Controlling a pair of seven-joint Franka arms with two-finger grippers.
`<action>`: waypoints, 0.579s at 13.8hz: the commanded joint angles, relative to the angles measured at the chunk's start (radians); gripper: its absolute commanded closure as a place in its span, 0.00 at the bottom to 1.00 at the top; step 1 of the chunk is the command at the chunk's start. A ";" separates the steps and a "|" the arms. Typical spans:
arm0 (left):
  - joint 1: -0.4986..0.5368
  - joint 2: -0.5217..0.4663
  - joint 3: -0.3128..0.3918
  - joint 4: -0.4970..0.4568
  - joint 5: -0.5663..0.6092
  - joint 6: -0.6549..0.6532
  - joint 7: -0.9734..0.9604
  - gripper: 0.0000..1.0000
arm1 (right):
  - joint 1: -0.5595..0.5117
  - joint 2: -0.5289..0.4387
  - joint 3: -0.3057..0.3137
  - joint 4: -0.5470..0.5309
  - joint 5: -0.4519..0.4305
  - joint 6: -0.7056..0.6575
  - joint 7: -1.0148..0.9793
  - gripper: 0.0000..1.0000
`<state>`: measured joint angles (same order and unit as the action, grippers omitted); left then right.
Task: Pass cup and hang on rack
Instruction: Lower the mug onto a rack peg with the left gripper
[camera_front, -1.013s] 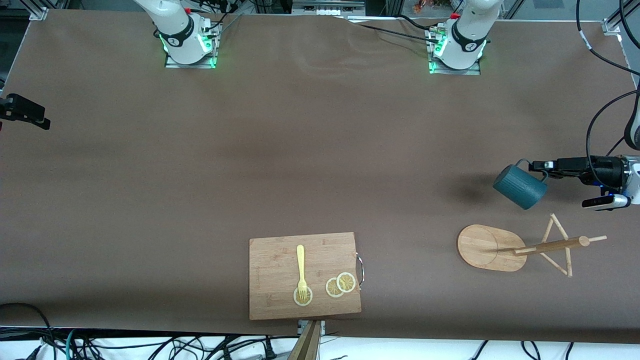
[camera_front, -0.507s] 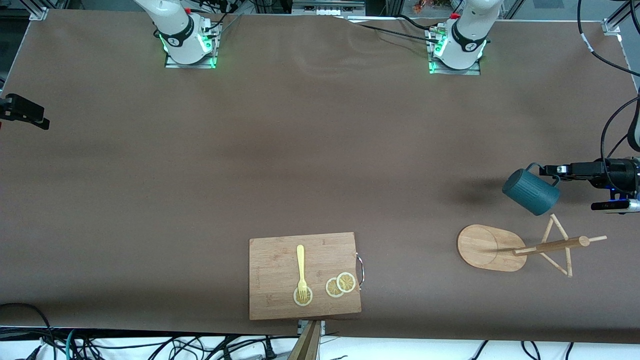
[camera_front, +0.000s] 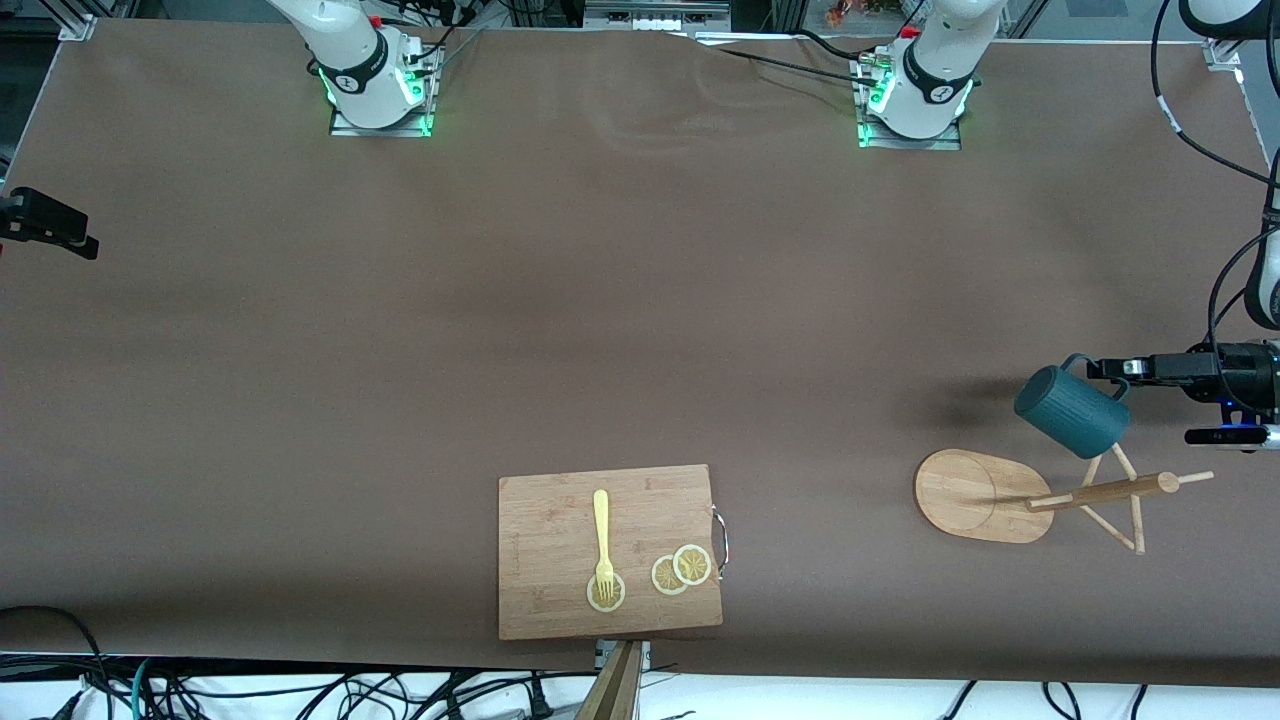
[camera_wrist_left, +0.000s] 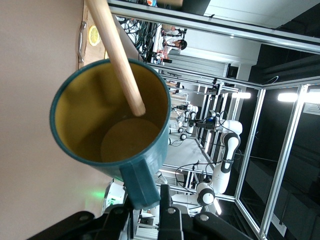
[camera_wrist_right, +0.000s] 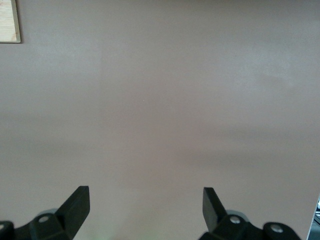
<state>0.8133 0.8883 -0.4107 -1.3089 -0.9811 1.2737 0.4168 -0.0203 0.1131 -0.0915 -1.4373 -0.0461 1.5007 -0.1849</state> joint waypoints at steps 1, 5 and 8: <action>-0.002 0.058 -0.004 0.089 -0.019 -0.027 -0.027 1.00 | -0.012 -0.003 0.009 0.000 0.003 0.001 -0.002 0.00; 0.010 0.087 -0.003 0.117 -0.015 -0.051 -0.027 1.00 | -0.012 -0.003 0.009 0.000 0.003 0.001 -0.002 0.00; 0.012 0.103 0.010 0.143 -0.018 -0.054 -0.026 1.00 | -0.012 -0.003 0.009 0.000 0.003 0.001 -0.002 0.00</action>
<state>0.8257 0.9542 -0.4064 -1.2251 -0.9811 1.2509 0.4132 -0.0204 0.1132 -0.0915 -1.4373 -0.0461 1.5007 -0.1849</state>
